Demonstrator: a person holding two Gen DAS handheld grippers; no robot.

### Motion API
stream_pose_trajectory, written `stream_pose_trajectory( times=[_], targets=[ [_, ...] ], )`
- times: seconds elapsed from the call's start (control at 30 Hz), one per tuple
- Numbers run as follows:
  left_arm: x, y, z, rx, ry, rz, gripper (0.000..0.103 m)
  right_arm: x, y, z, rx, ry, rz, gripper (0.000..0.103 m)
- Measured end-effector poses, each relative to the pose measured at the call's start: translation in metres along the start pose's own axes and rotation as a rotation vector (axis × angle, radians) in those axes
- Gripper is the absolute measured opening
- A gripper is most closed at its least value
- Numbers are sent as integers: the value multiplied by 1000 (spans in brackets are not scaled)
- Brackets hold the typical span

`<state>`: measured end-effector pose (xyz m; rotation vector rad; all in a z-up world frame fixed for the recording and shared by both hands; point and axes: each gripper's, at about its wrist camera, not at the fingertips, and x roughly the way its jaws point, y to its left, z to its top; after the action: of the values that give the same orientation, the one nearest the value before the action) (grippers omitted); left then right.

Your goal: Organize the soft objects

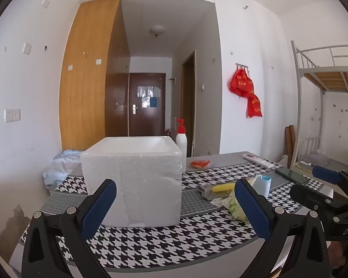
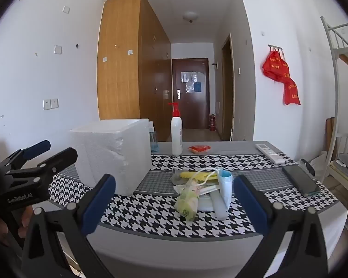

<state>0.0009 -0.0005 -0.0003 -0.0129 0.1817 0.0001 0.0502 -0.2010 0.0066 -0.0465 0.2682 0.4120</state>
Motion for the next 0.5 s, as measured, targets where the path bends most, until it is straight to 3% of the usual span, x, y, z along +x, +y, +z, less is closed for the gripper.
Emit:
stream_pose_trajectory(
  times=[0.5],
  targets=[
    [5,0,0,0,18,-4,102,-2,-1,-1,8,-10,-10,103]
  ],
)
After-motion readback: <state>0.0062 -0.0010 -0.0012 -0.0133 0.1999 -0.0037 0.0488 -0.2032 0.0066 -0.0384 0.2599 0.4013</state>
